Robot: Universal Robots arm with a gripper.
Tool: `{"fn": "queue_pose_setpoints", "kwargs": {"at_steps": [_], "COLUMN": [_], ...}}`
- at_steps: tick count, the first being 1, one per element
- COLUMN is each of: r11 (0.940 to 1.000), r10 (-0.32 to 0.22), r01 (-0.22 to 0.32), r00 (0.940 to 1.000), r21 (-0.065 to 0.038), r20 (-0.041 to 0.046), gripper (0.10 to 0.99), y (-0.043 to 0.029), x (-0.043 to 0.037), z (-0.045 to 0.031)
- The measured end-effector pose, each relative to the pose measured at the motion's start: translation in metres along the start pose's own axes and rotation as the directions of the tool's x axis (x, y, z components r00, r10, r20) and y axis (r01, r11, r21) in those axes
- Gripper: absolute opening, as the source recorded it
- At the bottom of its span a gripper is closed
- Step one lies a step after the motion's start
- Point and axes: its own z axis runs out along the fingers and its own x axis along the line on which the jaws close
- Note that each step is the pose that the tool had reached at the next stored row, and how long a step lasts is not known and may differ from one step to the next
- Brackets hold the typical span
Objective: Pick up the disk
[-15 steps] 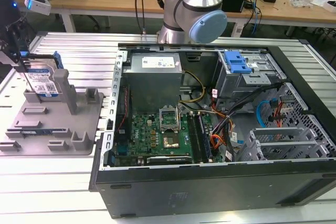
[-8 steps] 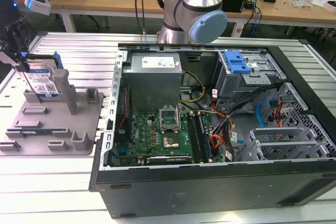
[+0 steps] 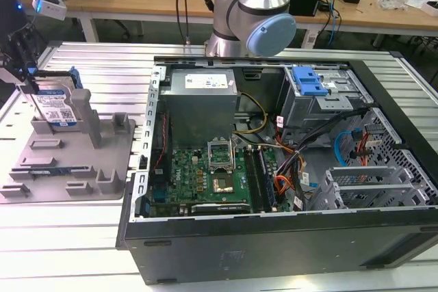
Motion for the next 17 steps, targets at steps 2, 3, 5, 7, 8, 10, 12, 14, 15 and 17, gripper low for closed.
{"fn": "queue_pose_setpoints", "kwargs": {"at_steps": [2,3,5,7,8,10,12,14,15,17], "r11": [1.0,1.0,1.0,1.0,1.0,1.0,1.0,1.0,1.0,1.0], "r10": [0.0,0.0,0.0,0.0,0.0,0.0,0.0,0.0,0.0,0.0], "r01": [0.0,0.0,0.0,0.0,0.0,0.0,0.0,0.0,0.0,0.0], "r00": [1.0,1.0,1.0,1.0,1.0,1.0,1.0,1.0,1.0,1.0], "r21": [0.0,0.0,0.0,0.0,0.0,0.0,0.0,0.0,0.0,0.0], "r20": [0.0001,0.0001,0.0003,0.0003,0.0003,0.0002,0.0002,0.0002,0.0002,0.0002], "gripper": [0.373,0.373,0.373,0.373,0.373,0.373,0.373,0.373,0.373,0.373], "y": [0.0,0.0,0.0,0.0,0.0001,0.0003,0.0004,0.0007,0.0008,0.0012], "x": [0.0,0.0,0.0,0.0,0.0,0.0,0.0001,0.0001,0.0001,0.0002], "z": [0.0,0.0,-0.0004,-0.002,-0.004,-0.0105,-0.0159,-0.0276,-0.0321,-0.0469]}}
